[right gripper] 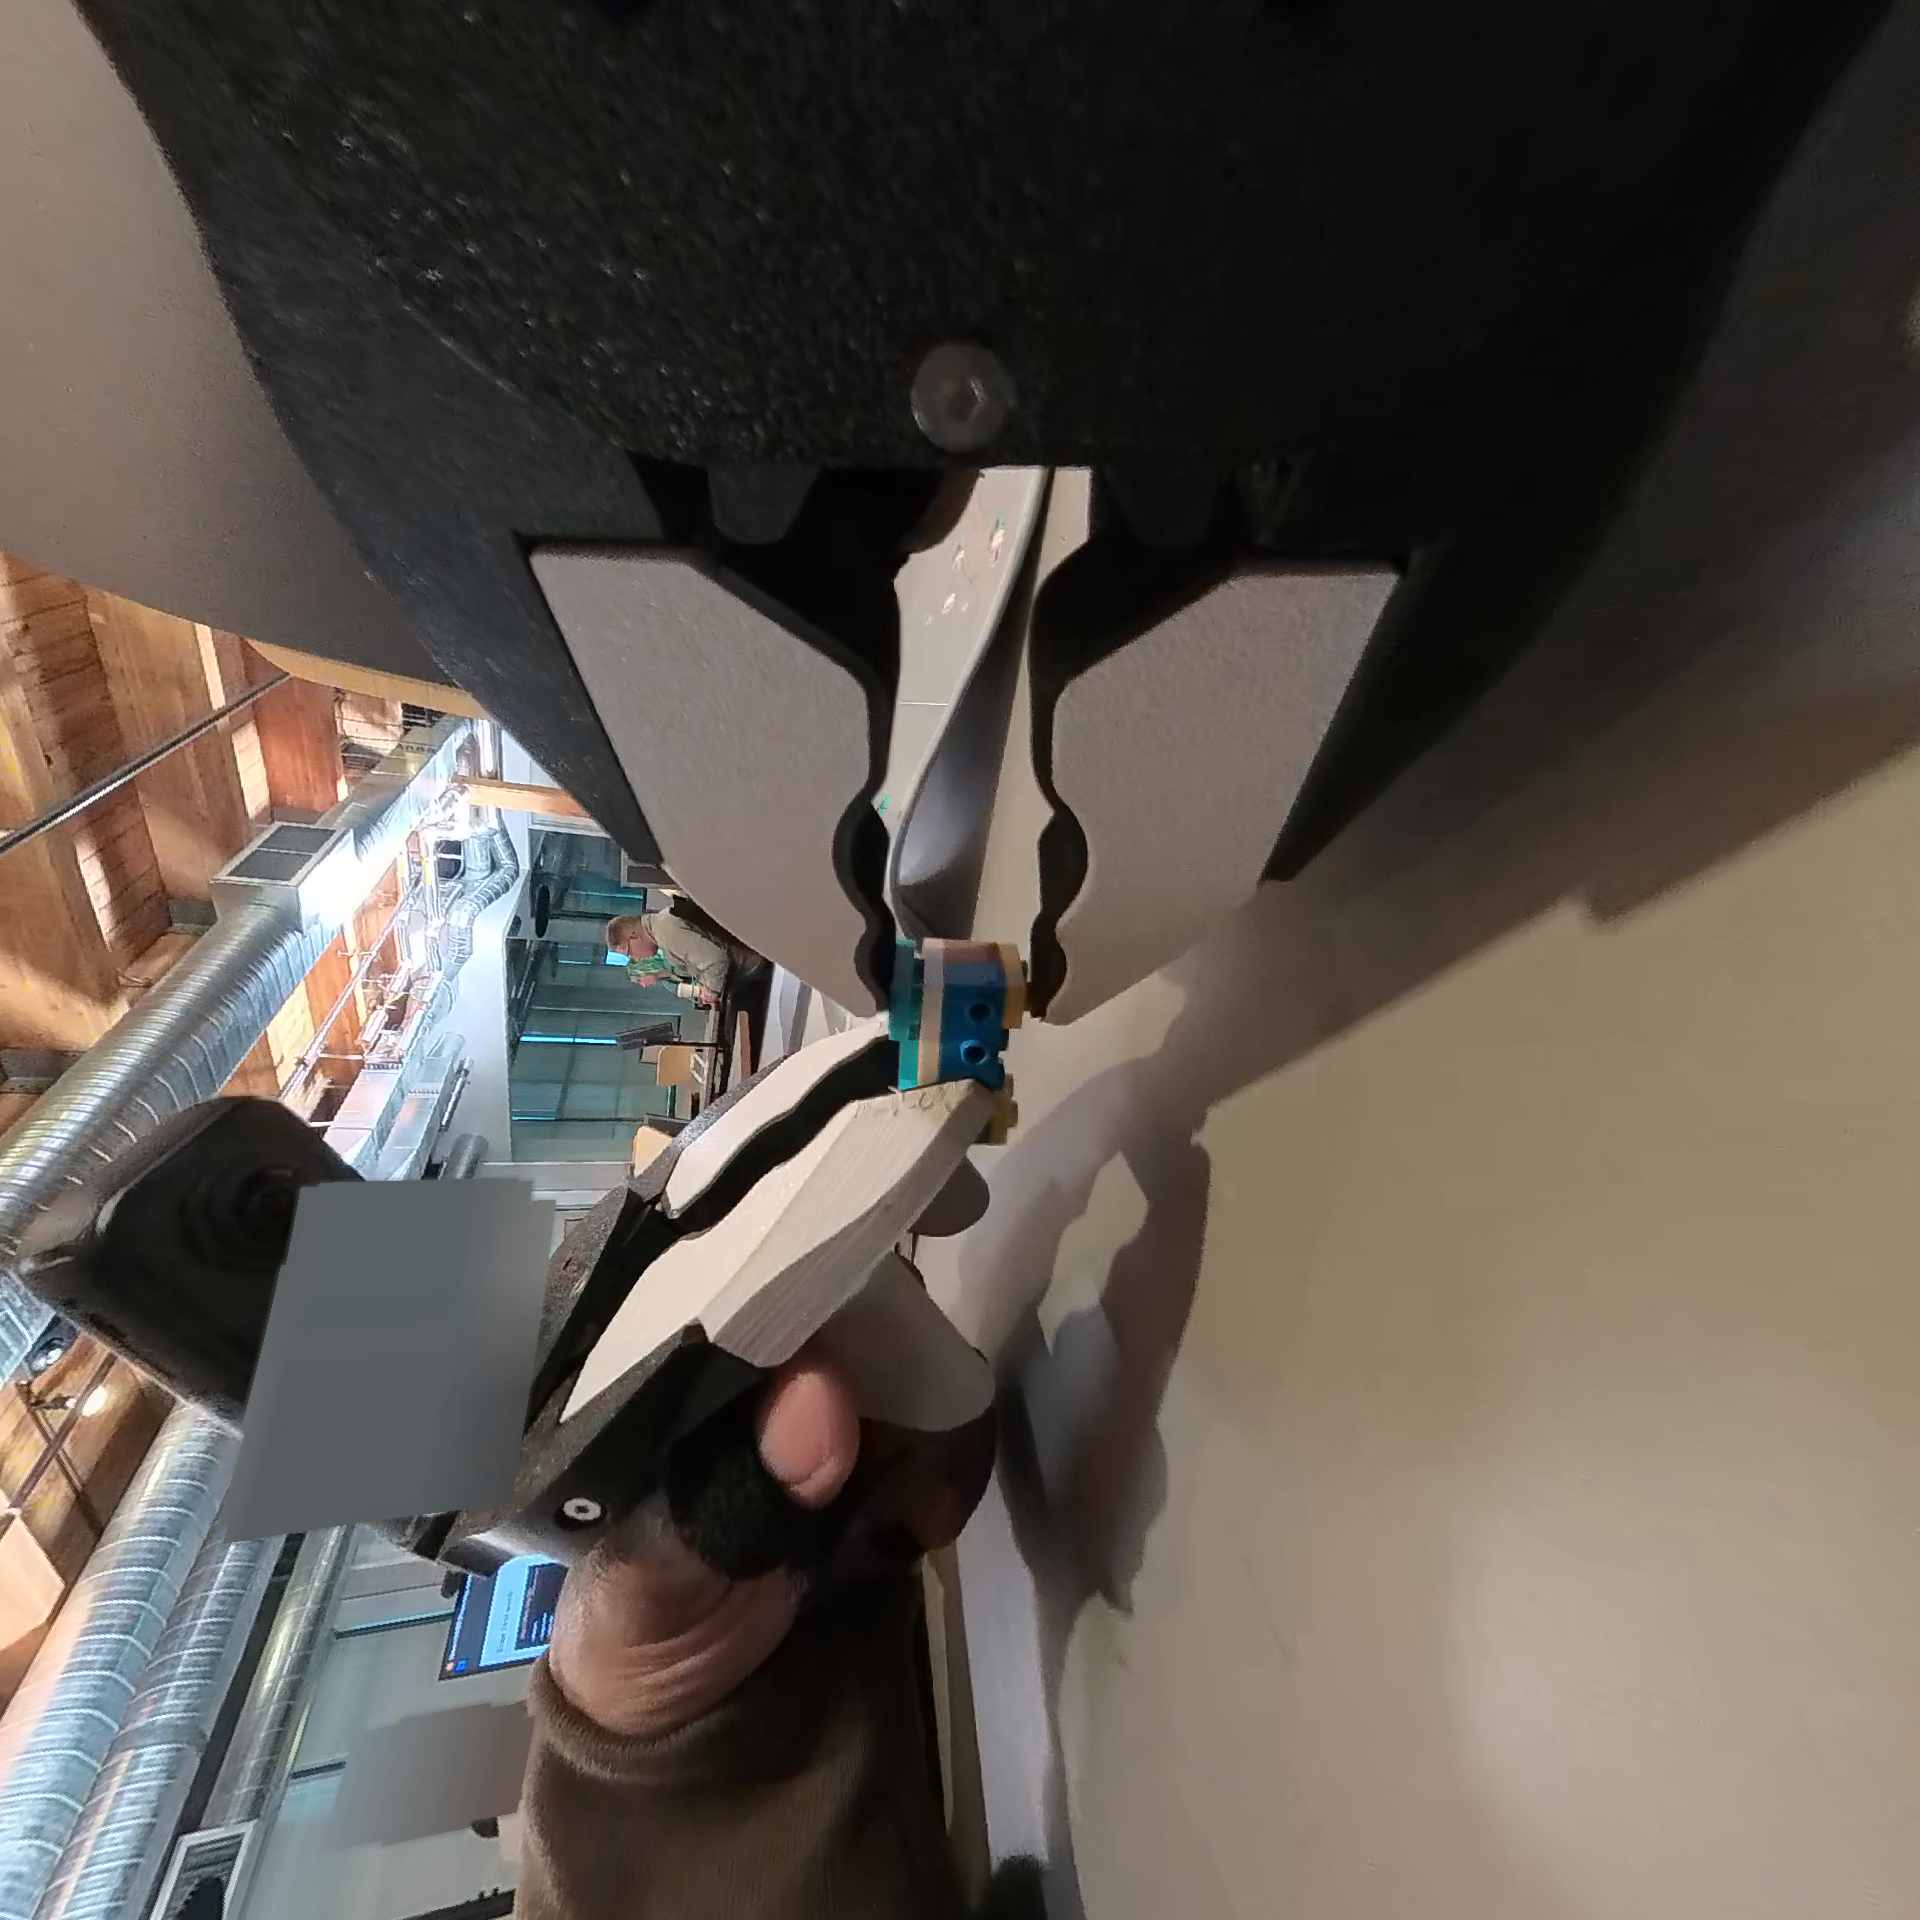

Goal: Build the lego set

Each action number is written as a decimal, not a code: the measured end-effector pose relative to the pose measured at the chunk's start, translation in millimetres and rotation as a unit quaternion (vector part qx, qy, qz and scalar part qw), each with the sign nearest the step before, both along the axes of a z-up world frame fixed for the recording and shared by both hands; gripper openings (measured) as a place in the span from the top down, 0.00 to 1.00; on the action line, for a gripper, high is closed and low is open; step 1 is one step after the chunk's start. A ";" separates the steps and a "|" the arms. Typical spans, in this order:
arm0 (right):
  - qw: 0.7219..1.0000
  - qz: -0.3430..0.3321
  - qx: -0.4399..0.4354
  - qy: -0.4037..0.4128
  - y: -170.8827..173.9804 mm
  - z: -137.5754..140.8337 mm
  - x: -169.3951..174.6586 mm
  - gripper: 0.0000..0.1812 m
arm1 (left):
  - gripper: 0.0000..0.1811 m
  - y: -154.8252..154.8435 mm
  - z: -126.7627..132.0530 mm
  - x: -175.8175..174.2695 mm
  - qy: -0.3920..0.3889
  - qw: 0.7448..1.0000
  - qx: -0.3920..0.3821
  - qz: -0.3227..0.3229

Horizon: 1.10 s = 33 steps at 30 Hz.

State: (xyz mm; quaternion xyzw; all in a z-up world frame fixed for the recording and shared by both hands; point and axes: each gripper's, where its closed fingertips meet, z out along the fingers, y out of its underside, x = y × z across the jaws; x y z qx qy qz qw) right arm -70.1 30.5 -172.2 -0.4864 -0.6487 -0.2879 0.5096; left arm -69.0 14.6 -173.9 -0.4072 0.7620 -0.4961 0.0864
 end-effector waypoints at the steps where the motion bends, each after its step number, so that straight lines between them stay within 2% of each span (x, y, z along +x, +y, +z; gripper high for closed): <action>1: 1.000 -0.001 0.002 0.001 0.1 1.0 0.3 0.86 | 0.90 0.6 0.0 0.1 0.000 1.000 0.001 0.002; 6: 1.000 -0.008 0.013 0.016 0.9 8.1 2.0 0.86 | 0.82 7.7 -2.2 0.6 0.004 1.000 0.010 0.016; 9: 1.000 -0.013 0.015 0.017 2.0 8.8 3.1 0.86 | 0.83 2.8 -0.5 1.8 -0.004 1.000 0.005 0.010; 13: 1.000 -0.014 0.013 0.017 1.9 7.9 3.2 0.86 | 0.89 -0.9 -0.8 5.0 -0.016 1.000 0.002 0.008; 33: 0.999 0.003 0.021 0.028 -4.1 16.3 -0.8 0.86 | 0.89 -7.4 7.7 2.0 -0.054 0.998 -0.016 -0.023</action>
